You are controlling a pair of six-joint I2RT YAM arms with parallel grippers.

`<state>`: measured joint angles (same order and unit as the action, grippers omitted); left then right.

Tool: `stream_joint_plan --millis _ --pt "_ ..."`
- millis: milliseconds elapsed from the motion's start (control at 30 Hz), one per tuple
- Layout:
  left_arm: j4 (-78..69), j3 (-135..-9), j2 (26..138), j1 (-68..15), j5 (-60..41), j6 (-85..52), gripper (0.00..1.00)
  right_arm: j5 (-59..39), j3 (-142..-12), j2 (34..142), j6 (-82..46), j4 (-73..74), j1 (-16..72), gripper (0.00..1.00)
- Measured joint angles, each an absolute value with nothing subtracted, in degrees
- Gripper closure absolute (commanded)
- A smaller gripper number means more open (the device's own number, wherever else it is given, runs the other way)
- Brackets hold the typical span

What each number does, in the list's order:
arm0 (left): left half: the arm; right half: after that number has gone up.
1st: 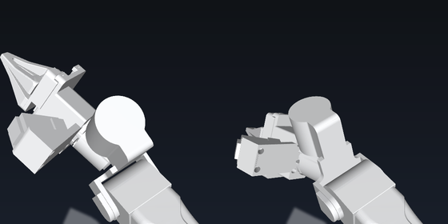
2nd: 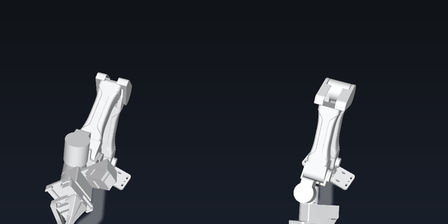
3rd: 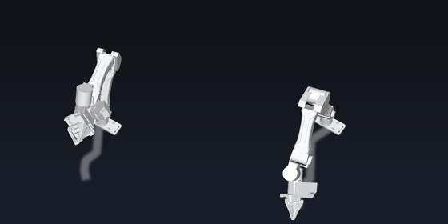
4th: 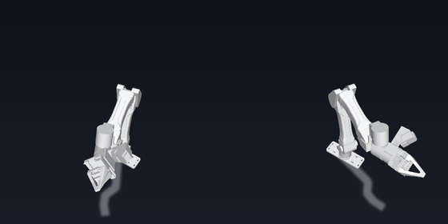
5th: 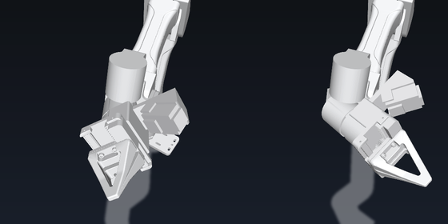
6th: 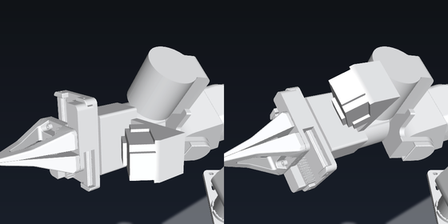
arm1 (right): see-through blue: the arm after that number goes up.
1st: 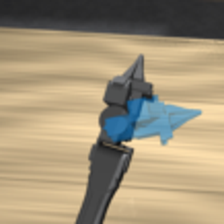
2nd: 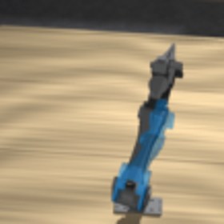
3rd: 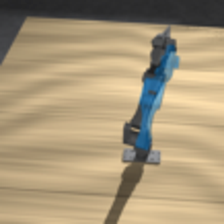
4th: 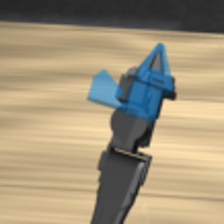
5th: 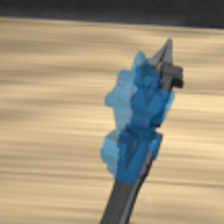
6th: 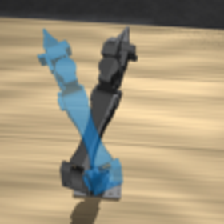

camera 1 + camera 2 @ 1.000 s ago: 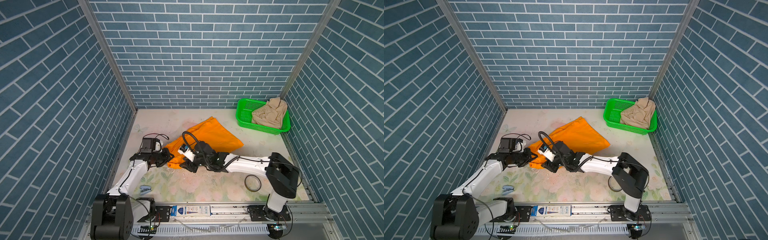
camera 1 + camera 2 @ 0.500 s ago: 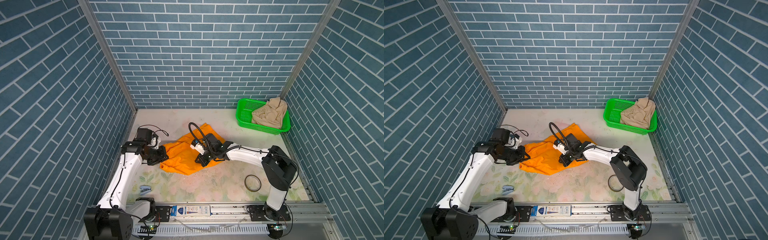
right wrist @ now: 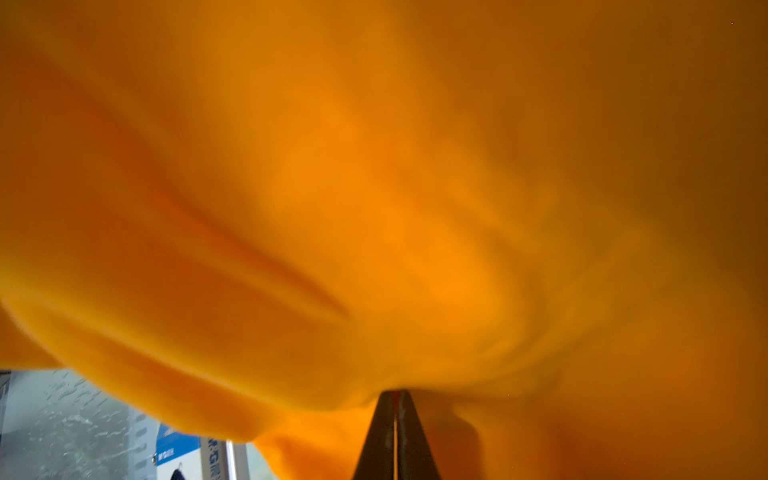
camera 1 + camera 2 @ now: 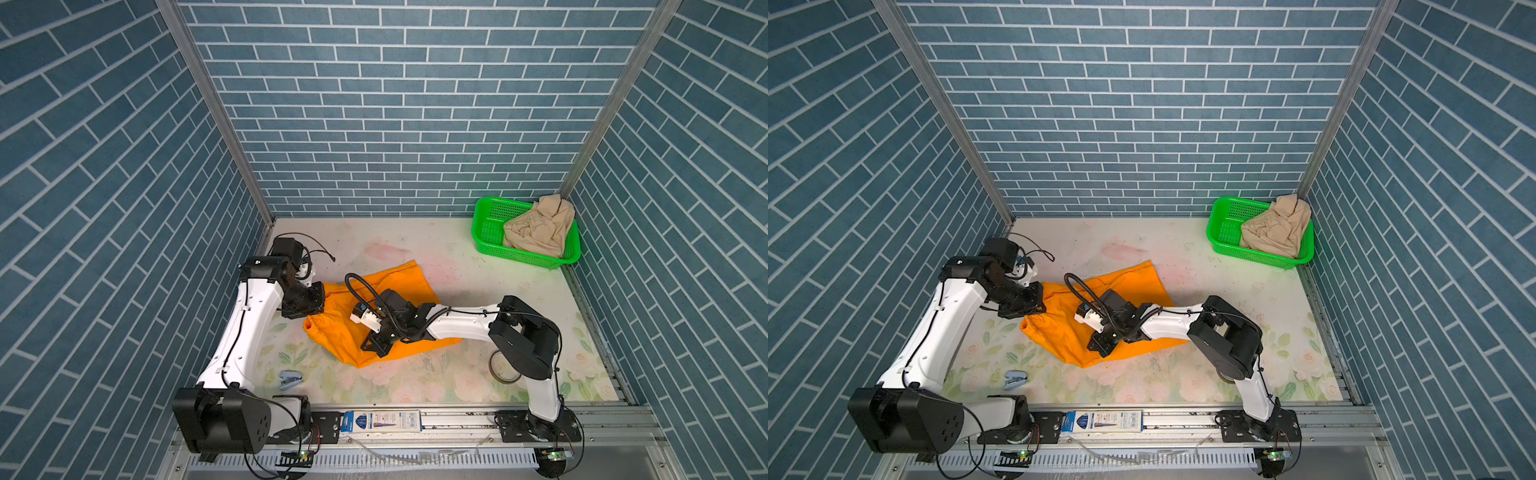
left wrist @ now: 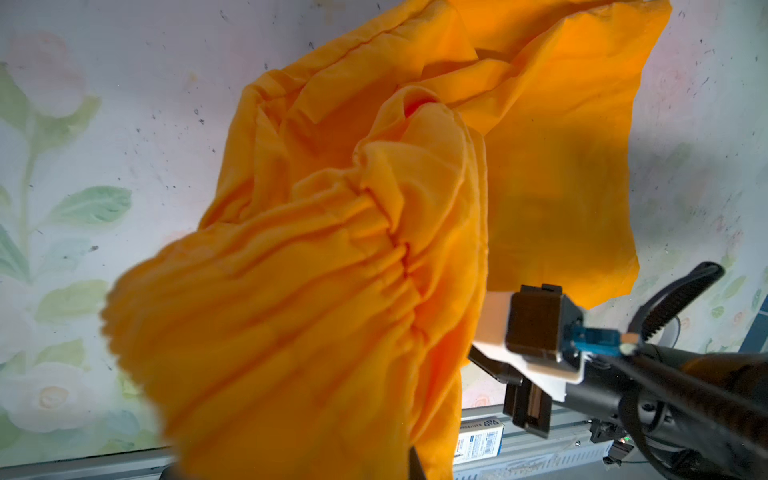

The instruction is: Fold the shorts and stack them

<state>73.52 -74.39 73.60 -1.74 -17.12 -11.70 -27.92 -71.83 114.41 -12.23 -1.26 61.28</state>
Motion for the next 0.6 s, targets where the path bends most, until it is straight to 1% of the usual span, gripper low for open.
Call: stream_joint_plan --millis 200,600 --pt "75.90 -76.20 72.14 -1.69 -15.38 -10.85 0.97 -27.70 -77.30 116.53 -12.16 -0.40 57.21 0.95" --pt "78.17 -75.96 70.17 -1.61 -14.55 -10.66 0.97 -26.76 -96.12 131.33 -10.76 -2.74 54.35 0.97"
